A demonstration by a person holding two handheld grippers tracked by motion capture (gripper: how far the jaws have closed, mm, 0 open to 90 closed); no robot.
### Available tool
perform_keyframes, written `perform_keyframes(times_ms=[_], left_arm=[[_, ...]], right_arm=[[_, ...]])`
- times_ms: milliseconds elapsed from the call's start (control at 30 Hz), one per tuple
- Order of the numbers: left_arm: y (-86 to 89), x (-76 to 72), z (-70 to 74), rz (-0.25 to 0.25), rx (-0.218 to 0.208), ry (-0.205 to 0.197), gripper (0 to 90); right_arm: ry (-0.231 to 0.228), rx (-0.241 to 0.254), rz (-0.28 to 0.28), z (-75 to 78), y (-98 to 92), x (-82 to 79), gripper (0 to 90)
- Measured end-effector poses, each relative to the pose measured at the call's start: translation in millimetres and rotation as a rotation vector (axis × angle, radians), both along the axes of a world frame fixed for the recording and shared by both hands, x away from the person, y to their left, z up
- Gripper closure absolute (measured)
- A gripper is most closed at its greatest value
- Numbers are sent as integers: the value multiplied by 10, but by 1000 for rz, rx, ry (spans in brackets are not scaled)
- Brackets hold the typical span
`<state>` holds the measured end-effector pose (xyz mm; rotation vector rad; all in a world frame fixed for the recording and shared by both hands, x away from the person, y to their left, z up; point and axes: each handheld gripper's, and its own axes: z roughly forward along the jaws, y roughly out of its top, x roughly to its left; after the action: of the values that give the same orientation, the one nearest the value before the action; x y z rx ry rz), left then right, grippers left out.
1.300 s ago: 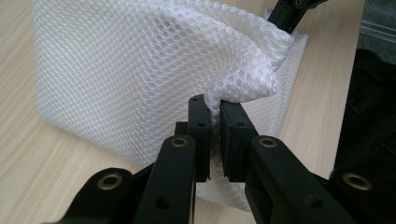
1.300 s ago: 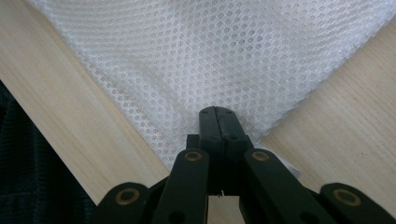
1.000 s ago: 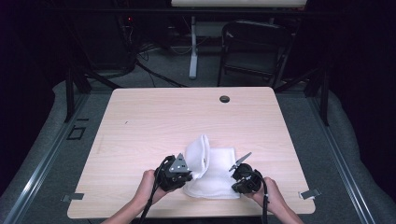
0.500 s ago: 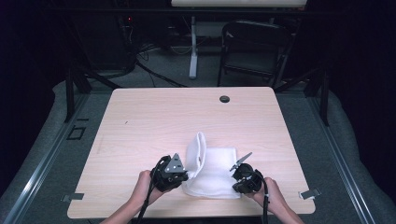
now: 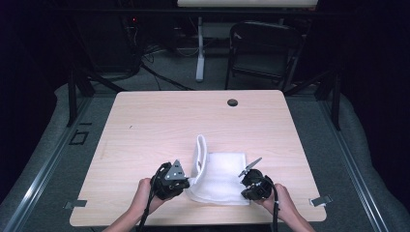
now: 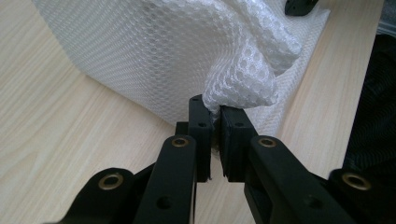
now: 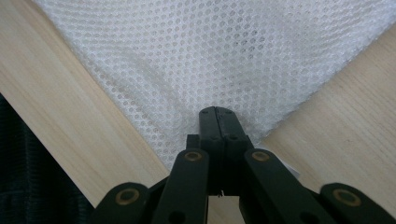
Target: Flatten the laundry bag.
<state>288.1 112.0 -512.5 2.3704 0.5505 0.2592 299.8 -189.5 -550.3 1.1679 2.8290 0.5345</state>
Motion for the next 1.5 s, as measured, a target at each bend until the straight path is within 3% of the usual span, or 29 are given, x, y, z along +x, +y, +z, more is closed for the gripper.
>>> perform_keyframes(times_ms=[333,667,700,733,900,1100,1200,1333,1500], left_arm=[[99,8,-41,23,7,31,848],[154,11,-102,24,47,74,839],[162,13,-111,23,46,82,835],[177,15,-119,26,54,89,830],[245,27,-160,9,76,129,776],[343,24,-166,11,77,181,619],[443,24,-161,49,89,197,484],[617,20,-131,115,77,201,380],[744,15,-67,184,41,170,249]], right_arm=[[-2,1,-10,0,-28,9,900],[1,-8,-12,7,-67,29,900],[-20,32,-54,-29,-53,4,900],[-3,-8,-13,4,-73,31,900],[-11,-6,-8,2,-95,41,900],[-10,-5,2,6,-119,54,900],[-10,3,-2,3,-129,59,900],[-10,1,-13,5,-135,64,900],[-8,3,-10,28,-137,69,866]])
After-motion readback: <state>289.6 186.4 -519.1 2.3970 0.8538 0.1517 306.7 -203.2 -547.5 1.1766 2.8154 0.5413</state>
